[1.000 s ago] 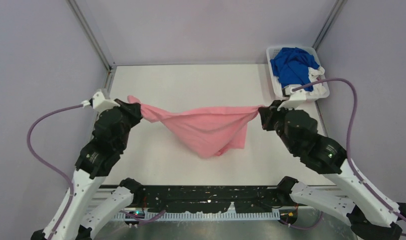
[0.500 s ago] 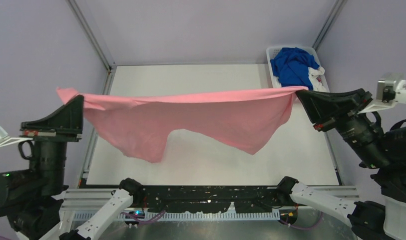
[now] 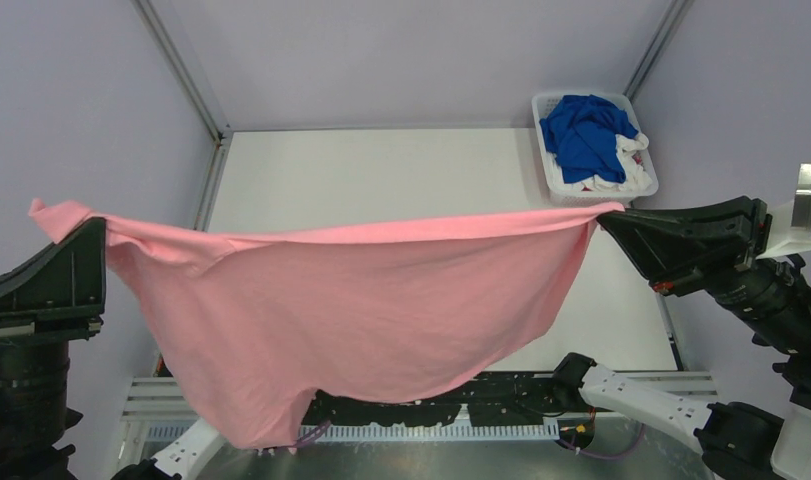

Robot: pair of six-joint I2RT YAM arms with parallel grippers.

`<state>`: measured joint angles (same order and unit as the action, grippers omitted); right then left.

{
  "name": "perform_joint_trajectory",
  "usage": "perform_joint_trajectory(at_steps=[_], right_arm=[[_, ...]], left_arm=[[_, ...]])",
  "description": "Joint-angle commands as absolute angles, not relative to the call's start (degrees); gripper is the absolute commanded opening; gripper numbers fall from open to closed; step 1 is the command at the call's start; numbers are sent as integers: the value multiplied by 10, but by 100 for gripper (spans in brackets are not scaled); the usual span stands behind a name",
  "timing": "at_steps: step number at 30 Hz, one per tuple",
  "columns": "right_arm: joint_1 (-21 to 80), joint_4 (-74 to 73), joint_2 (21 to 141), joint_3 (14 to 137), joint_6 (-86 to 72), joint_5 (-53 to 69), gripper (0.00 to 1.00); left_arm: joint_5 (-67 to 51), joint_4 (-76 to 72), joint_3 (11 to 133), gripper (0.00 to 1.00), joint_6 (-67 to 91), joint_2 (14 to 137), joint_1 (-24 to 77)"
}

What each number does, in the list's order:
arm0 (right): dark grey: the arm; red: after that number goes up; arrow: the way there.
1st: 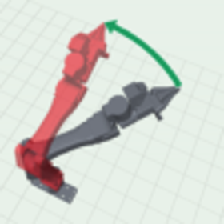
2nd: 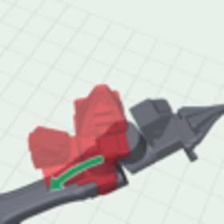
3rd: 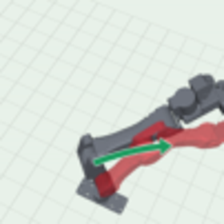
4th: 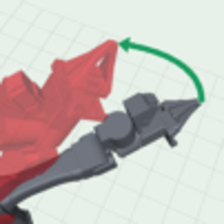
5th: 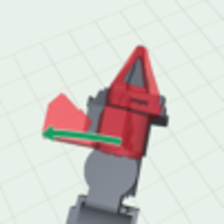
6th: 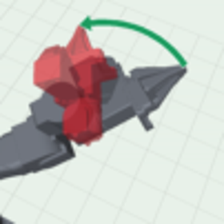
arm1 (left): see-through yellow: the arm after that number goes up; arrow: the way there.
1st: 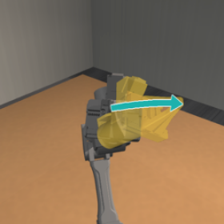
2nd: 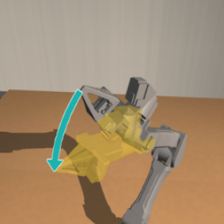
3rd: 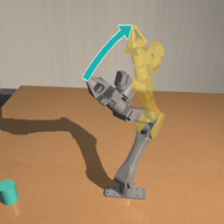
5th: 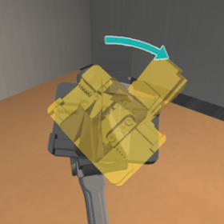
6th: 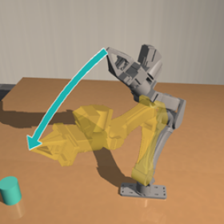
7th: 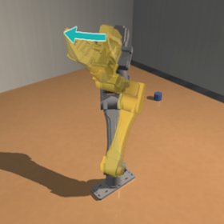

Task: Fold and stack the t-shirts
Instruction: Flatten out the tshirt

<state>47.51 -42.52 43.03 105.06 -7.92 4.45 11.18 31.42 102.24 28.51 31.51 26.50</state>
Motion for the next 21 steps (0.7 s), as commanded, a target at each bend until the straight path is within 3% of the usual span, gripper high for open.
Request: perform_joint_trajectory(at_steps=[1,6,11,13,18,20,21], right_arm=[[474,-408,426,1022,-75,-12,5],[474,-372,440,914,-68,-284,5],[460,-361,548,814,-122,-542,5],[413,-357,605,781,-156,-526,5],[274,-242,789,727,-170,-338,7],[245,-212,877,753,-163,-295,14],[230,-197,905,767,-157,-271,26]], left_arm=[[132,301,985,0,258,345,262],[252,272,885,0,233,390,262],[434,207,769,0,213,512,259],[440,186,751,0,213,599,239],[369,186,819,2,212,883,188],[342,241,921,10,216,994,177],[335,265,970,17,216,1047,173]])
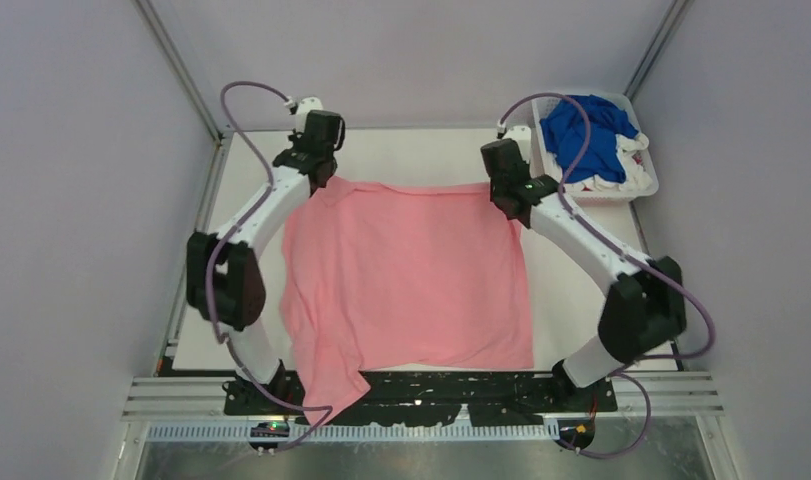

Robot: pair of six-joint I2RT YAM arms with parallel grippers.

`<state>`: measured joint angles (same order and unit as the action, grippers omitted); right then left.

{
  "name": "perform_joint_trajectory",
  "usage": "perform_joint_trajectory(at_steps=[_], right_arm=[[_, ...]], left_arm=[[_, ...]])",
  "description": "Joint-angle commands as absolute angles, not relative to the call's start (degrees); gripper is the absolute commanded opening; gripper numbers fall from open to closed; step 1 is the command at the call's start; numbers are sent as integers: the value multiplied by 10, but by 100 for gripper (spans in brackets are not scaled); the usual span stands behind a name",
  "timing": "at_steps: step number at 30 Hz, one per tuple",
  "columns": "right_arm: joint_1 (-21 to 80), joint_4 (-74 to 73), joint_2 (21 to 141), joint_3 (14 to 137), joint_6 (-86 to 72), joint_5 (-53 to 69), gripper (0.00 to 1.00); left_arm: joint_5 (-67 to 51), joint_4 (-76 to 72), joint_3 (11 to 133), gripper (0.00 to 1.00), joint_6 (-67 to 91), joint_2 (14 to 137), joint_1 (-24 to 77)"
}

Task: Fold and stack the t-shirts
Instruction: Flatten out the tshirt

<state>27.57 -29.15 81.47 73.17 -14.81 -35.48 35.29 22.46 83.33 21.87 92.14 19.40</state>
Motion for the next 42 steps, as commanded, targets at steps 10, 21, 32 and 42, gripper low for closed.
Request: perform_joint_trajectory(at_steps=[10,21,32,42], right_arm=[[184,-269,1097,949,-147,-235,96],[185,-117,916,637,-196,-16,95],[185,-106,921,589,-193,36,96],[184,-106,938,592,-192,38,95]], left_arm=[[268,346,1114,100,234,1166,161],[41,247,869,100,371,1061,137],[-90,214,859,79,463,1143,99],[-88,229,854,69,484,1160,95]])
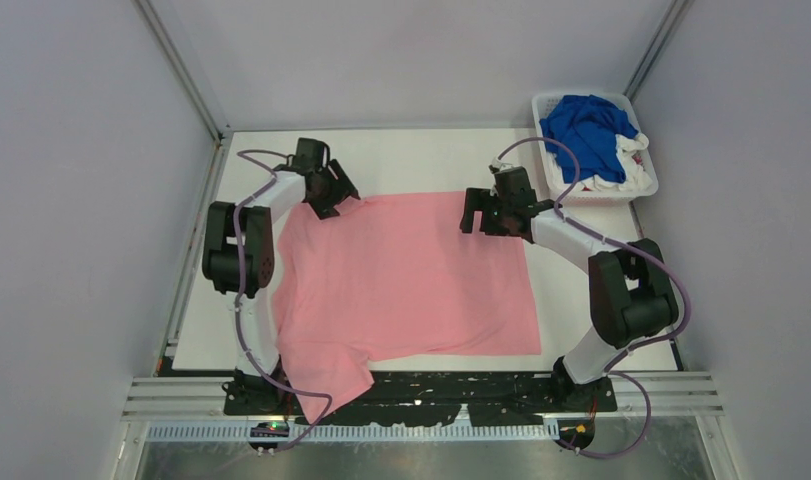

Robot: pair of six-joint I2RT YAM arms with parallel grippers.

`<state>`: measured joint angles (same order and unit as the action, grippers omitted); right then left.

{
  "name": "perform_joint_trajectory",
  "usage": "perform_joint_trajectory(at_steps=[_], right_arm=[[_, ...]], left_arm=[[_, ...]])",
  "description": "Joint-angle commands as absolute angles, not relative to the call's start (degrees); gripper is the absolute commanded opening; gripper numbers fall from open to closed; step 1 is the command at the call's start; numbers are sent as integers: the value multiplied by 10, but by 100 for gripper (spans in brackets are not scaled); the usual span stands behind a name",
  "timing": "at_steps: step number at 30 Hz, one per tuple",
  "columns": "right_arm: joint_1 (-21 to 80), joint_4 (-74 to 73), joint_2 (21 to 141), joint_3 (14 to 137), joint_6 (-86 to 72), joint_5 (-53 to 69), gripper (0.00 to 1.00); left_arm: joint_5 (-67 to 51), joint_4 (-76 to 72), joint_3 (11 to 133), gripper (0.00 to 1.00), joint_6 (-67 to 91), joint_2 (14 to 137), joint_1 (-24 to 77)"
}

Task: Fold and stack the t-shirts
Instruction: Flatten out the tshirt

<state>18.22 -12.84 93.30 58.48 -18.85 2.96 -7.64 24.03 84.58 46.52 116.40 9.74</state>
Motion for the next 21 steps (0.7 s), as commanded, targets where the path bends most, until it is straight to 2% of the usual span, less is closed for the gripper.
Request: perform_joint_trajectory(at_steps=[1,6,14,21], right_arm=[[184,-106,938,592,-192,38,95],[183,-105,941,590,-187,43,95],[183,-96,946,591,-175,55,95],[183,-100,945,581,-171,41,96]], left_arm=[[-90,241,862,69,486,1162,96],[-109,226,829,68,503,1145,95],[-27,298,852,67,442,1128,84],[-76,294,880,55,444,1170,83]])
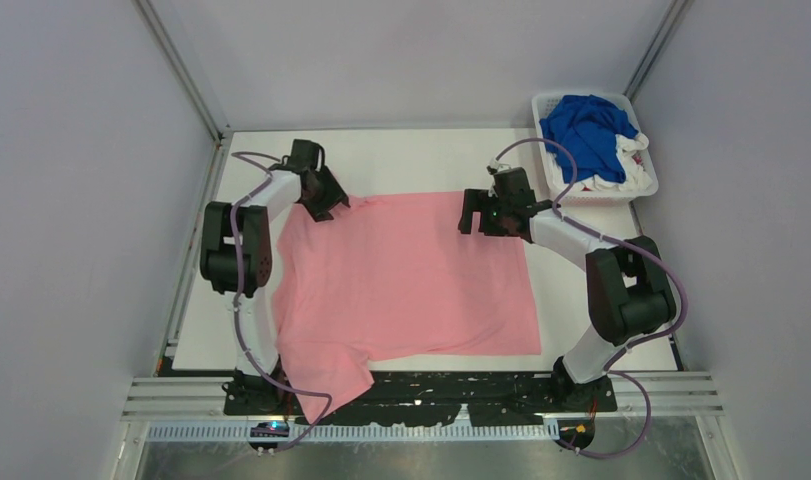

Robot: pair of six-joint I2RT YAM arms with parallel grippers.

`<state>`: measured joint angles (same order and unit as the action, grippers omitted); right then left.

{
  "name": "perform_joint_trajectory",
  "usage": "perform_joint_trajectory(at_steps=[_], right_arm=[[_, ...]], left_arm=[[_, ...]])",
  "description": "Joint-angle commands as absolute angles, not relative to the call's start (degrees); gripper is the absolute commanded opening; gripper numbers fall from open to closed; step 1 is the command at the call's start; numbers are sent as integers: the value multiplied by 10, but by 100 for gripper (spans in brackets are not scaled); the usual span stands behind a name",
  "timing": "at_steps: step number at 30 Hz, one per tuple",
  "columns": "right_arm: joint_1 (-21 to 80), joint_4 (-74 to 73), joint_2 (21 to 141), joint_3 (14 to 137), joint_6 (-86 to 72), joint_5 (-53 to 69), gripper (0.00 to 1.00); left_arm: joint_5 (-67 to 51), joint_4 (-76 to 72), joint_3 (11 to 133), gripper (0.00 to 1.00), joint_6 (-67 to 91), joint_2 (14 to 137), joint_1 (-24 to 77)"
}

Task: Fold and stack the t-shirts
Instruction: Flatten out the tshirt

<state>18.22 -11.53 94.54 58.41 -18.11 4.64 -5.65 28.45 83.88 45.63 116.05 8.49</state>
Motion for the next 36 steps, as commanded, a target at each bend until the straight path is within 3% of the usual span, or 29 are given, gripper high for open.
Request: perform_joint_trajectory(at_steps=[1,8,10,12,36], right_arm=[[183,-101,944,579,-168,38,95],[180,-113,939,570,-163,18,96],[179,-116,936,567,-160,15,95],[177,-116,933,560,-156,10,95],[24,-162,927,480,-212,25,100]], left_arm=[[-76,294,882,54,444,1172,83],[-77,310,908,49,440,1191,83],[-92,326,913,39,432,1200,82],[-110,329,910,37,432,1201,83],[-65,387,945,45,451,1206,140]])
